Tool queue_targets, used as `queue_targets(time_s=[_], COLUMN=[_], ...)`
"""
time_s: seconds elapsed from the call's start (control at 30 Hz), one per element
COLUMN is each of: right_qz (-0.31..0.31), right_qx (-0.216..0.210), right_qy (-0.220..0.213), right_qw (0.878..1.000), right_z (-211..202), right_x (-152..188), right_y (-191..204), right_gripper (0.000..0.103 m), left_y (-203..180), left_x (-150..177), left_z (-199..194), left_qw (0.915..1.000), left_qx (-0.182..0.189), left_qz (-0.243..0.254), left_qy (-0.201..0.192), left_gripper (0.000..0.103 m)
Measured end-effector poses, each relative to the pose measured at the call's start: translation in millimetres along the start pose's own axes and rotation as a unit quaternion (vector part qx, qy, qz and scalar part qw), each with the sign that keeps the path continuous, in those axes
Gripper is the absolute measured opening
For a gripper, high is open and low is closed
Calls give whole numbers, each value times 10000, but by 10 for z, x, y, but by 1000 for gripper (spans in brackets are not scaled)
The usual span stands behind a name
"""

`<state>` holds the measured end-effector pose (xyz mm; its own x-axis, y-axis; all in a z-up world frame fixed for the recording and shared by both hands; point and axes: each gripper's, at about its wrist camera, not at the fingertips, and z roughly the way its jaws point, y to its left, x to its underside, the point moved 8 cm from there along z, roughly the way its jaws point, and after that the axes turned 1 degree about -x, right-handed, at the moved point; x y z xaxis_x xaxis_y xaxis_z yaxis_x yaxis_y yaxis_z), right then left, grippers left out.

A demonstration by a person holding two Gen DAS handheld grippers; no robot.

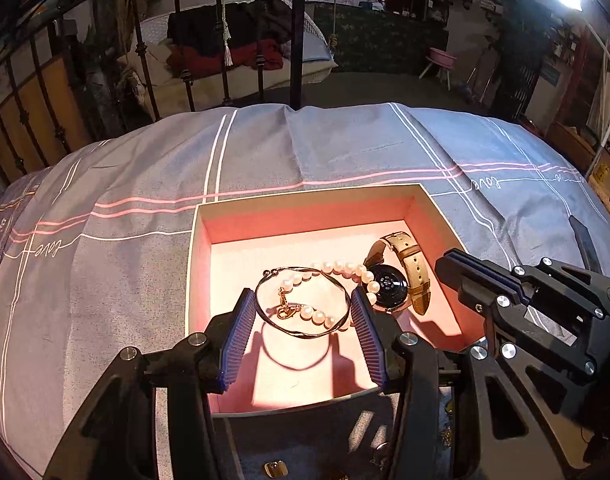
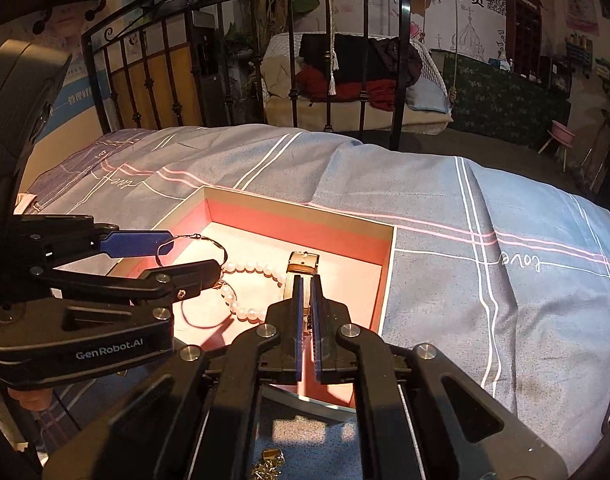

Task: Organize jewelry
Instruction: 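Carry the bangle and earring into the box and open both tools, then withdraw both tools from the box toward the gold pieces on the bed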

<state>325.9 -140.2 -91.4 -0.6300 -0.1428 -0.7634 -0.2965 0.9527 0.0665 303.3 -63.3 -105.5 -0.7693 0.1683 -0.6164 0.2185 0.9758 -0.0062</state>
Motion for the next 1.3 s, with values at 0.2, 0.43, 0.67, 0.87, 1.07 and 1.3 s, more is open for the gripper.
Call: queue_targets(time_s=[0.2, 0.43, 0.67, 0.87, 1.07, 1.3], right_qz=[24, 144, 70, 53, -90, -278], right_qx=[8, 90, 287, 311, 219, 3], right_qy=[-52, -476, -243, 357, 391, 523], right_qw=[10000, 9987, 9993, 9989, 9990, 9982], right_z=[-55, -455, -680, -508, -497, -457], right_x=[17, 10, 449, 952, 994, 1023], right_y=[16, -33, -85, -90, 16, 209], right_gripper=[5, 55, 55, 54, 55, 55], left_y=[27, 156, 292, 263, 249, 247], left_x=[-10, -6, 537, 1055, 1166, 1161], left_z=[-71, -529, -707, -536, -471, -443], left_qw=[9999, 9983, 9984, 9989, 9990, 9990], left_qx=[63, 104, 88, 118, 48, 88], left_qz=[-64, -223, -423, -444, -426, -435], left_qy=[-74, -527, -368, 35, 93, 97], left_gripper=[51, 69, 73, 72, 72, 72])
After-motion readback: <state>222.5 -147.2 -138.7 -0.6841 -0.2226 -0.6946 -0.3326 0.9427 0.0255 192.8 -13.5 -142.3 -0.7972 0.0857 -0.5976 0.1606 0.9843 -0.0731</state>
